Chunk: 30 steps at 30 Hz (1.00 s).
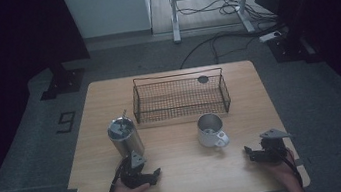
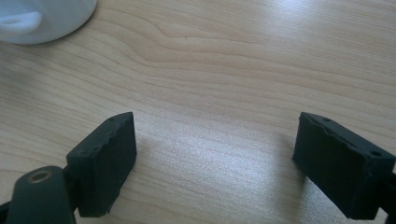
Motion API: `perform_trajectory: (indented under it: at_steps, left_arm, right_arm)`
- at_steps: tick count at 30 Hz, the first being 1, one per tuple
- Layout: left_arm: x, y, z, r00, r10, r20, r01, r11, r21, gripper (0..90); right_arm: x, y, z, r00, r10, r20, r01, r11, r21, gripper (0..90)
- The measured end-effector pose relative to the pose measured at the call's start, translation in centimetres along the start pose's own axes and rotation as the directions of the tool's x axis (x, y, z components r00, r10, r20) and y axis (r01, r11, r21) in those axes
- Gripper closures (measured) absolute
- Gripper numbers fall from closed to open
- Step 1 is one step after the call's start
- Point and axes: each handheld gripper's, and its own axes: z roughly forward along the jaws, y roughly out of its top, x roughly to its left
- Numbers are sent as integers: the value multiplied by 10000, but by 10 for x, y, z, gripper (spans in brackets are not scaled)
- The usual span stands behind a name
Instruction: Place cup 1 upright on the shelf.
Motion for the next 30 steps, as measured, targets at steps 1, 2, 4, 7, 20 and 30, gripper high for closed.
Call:
perform_trajectory:
  at_steps: [1,2,4,7,20,30]
  left_arm:
    - [0,0,0,10000,0,0,0,10000,0,124]
    - [0,0,0,10000,1,0,-1,10000,1,123]
    - [0,0,0,10000,1,8,-1,10000,1,123]
    - [0,0,0,10000,1,1,-1,10000,-2,123]
    - [0,0,0,10000,-39,-54,39,10000,-15,132]
    - [-2,1,-5,9999,-39,-146,37,9999,-122,163]
  right_arm:
    - [0,0,0,10000,0,0,0,10000,0,127]
    - [0,0,0,10000,4,-1,-4,10000,-2,128]
    - [0,0,0,10000,2,-1,-2,10000,-2,128]
    - [0,0,0,10000,4,-2,-4,10000,0,128]
    - [0,0,0,10000,4,4,-4,10000,-7,129]
    - [-1,1,1,10000,46,12,-46,10000,-10,129]
